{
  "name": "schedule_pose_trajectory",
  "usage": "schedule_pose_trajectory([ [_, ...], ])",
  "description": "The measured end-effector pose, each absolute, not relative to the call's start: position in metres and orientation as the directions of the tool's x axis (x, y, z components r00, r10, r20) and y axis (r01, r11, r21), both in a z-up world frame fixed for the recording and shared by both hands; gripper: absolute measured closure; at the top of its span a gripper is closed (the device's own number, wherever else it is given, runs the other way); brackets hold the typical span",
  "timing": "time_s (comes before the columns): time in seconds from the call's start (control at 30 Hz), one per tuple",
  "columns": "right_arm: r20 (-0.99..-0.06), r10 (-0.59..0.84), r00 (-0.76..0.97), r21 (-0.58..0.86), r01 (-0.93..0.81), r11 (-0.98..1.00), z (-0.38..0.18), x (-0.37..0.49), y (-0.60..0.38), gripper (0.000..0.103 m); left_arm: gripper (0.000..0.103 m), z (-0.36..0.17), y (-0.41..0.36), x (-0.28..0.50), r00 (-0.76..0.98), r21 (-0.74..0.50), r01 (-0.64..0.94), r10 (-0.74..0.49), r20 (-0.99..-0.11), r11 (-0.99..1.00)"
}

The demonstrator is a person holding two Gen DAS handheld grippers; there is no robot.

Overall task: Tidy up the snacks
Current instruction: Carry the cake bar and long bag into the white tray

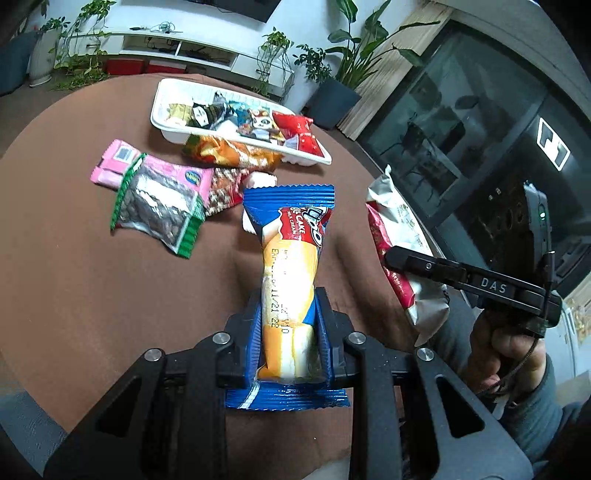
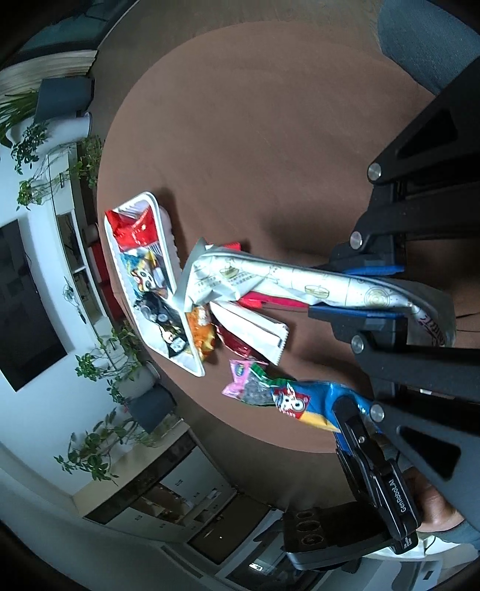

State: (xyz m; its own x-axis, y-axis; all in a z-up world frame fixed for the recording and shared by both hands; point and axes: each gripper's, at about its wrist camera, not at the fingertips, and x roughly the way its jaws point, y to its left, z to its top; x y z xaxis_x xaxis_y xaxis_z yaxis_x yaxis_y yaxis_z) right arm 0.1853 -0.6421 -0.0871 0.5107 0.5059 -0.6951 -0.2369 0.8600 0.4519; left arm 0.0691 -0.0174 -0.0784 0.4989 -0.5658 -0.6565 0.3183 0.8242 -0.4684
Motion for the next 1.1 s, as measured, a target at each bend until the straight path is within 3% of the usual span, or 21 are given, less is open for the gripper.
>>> schedule_pose_trajectory([
  [0.33, -0.667, 0.475, 0.574, 0.458, -0.187, 0.869, -0.063, 0.216, -0.681, 0.088, 0.080, -0.039, 0.022, 0.098, 0.577, -0.480, 0.275, -0.543, -0.610, 0.833],
  [0.67, -0.621, 0.446, 0.645, 0.425, -0.201, 0.883, -0.008, 0.287, -0.699, 0.088, 0.080, 0.026, 0.059, 0.179, 0.669, -0.410, 0.251, -0.463, -0.582, 0.877],
  [0.93, -0.629, 0.521, 0.577, 0.401, -0.333, 0.853, 0.011, 0.364, -0.624, 0.088, 0.080, 0.037, 0.036, 0.270, 0.642, -0.339, 0.268, -0.430, -0.636, 0.902],
  [1.1, -0.662, 0.536, 0.524, 0.385, -0.375, 0.843, -0.006, 0.398, -0.579, 0.088, 0.080, 0.010, 0.024, 0.317, 0.597, -0.314, 0.249, -0.400, -0.695, 0.916],
])
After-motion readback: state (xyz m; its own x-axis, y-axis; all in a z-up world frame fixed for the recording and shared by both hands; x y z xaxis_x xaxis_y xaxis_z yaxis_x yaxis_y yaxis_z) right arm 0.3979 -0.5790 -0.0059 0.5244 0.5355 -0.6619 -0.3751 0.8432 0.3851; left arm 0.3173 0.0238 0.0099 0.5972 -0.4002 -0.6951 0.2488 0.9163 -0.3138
